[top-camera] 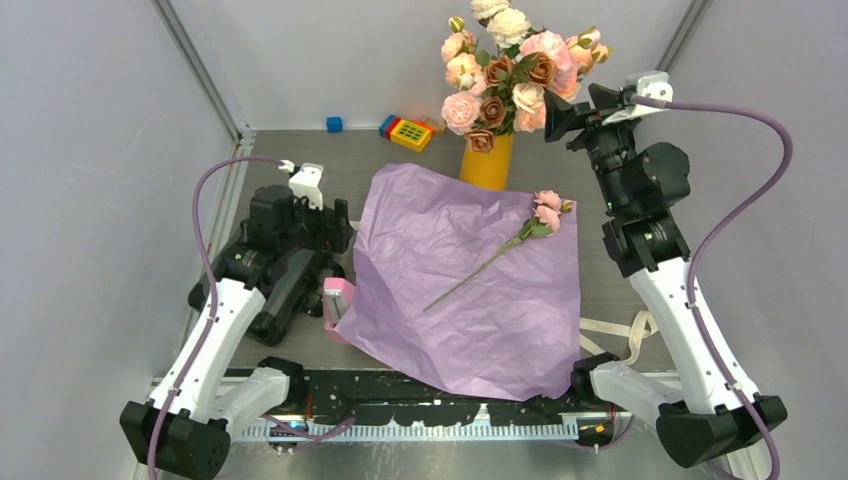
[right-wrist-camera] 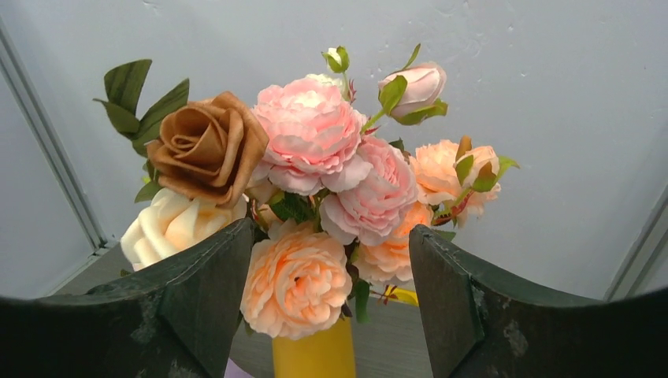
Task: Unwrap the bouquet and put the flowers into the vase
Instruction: Insert the fake flower into the vase, then pick up the fake flower from the wrapping paper.
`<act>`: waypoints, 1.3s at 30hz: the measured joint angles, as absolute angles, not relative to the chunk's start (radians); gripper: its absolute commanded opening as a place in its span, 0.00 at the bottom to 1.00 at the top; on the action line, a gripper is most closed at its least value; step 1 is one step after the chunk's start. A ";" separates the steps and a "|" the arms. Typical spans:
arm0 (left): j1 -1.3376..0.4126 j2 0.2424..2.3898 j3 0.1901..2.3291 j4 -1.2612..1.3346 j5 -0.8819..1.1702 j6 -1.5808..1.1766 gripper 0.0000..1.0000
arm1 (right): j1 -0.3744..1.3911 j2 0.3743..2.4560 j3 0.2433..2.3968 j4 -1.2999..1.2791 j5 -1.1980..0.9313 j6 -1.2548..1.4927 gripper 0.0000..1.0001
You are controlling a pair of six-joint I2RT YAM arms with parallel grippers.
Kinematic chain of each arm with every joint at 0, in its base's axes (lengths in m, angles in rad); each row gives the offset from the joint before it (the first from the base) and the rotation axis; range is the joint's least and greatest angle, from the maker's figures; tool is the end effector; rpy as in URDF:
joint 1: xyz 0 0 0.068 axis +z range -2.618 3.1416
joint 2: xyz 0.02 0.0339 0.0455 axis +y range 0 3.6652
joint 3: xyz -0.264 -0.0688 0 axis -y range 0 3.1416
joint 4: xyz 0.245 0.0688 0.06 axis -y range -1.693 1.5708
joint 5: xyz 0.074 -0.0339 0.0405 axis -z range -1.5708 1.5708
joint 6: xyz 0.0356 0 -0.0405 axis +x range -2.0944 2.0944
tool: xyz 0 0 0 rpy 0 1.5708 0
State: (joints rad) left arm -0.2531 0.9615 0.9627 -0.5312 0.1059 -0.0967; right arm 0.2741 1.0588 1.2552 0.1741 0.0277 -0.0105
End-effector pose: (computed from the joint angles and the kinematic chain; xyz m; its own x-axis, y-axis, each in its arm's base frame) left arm 0.2007 -0.0558 0.3350 -0.5197 0.0353 -0.8536 0.2885 0.9477 -0.1365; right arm 0.2134 0.0590 0.4900 0.3511 0.0878 -0.9322 -0.2421 0.9703 0.0002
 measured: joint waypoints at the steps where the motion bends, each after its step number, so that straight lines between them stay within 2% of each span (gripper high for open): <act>1: -0.253 0.962 0.963 -0.531 0.106 -0.097 0.92 | 0.274 1.044 1.245 0.168 0.028 -0.009 0.78; 17: -0.253 0.937 0.957 -0.529 0.105 -0.097 0.92 | 0.274 0.856 1.171 0.057 0.048 0.060 0.77; 29: -0.253 0.938 0.957 -0.528 0.104 -0.098 0.92 | 0.274 0.641 1.025 -0.263 0.417 0.393 0.75; 34: -0.253 0.941 0.957 -0.529 0.098 -0.097 0.92 | 0.274 0.669 0.946 -0.345 0.480 0.492 0.75; 39: -0.253 0.941 0.957 -0.529 0.063 -0.094 0.92 | 0.267 0.812 0.924 -0.376 0.467 0.550 0.77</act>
State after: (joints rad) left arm -0.2531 0.9405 0.9569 -0.5289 0.0631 -0.0944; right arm 0.2672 0.8124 0.9237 -0.3756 0.4675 0.5499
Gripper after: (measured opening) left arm 0.919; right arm 0.762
